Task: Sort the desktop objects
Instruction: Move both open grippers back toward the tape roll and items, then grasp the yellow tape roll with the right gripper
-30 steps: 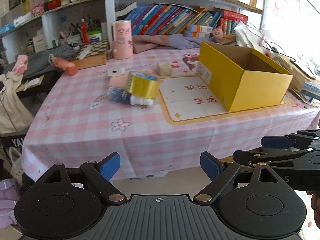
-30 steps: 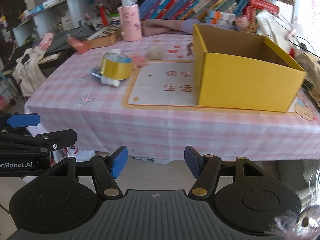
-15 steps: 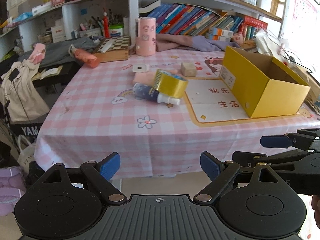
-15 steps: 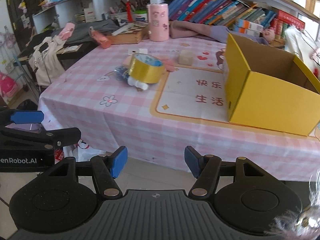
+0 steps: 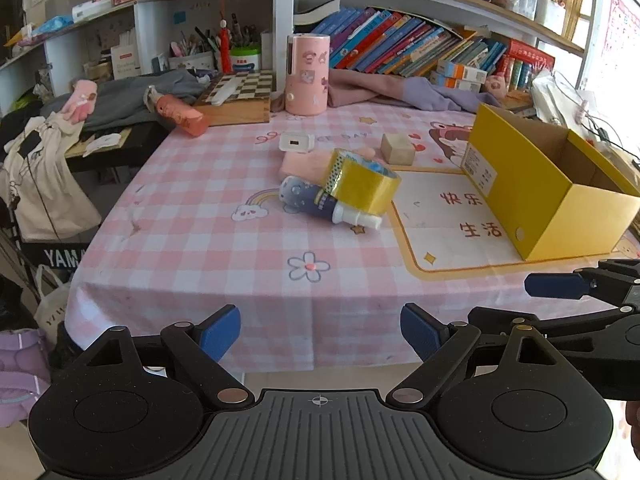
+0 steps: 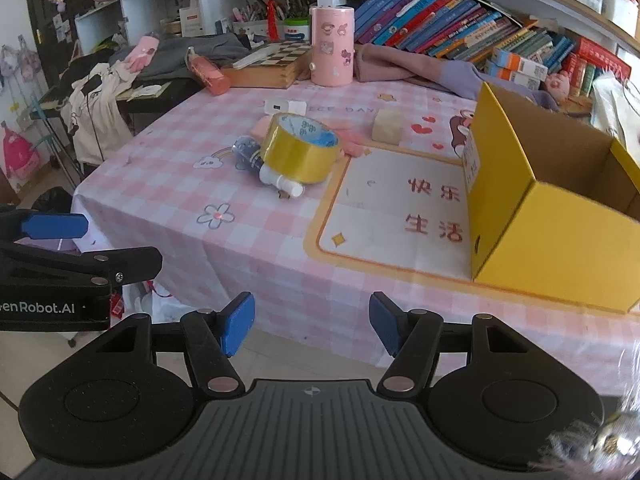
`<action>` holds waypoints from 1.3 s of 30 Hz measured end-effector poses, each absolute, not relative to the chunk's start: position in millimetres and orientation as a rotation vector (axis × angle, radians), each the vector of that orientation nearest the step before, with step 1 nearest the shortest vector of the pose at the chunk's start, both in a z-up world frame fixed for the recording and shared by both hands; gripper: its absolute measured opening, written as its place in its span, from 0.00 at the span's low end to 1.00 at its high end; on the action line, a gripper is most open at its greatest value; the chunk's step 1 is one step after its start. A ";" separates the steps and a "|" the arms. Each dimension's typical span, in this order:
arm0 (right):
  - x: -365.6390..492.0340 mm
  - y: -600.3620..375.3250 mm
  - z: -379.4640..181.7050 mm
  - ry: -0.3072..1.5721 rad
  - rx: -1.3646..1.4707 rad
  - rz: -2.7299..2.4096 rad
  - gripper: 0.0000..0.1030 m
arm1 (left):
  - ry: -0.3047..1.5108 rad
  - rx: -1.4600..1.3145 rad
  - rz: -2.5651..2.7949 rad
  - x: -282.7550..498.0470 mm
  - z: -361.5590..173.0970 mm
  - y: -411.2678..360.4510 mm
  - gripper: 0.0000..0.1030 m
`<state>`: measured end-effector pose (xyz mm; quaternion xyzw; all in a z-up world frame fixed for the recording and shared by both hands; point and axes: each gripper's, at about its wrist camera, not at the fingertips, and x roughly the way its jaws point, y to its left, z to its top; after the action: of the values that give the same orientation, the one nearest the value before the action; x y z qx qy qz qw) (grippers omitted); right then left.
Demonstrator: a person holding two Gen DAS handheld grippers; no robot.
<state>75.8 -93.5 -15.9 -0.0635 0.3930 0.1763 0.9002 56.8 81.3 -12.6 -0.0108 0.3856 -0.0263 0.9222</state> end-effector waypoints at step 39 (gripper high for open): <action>252.9 -67.8 -31.8 0.903 0.025 0.569 0.91 | 0.857 -0.090 0.213 158.1 -13.6 110.2 0.87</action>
<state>252.9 -67.8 -31.8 0.0120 0.4303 0.2711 0.8609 158.1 110.2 -13.6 -0.0435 0.4147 0.1029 0.9031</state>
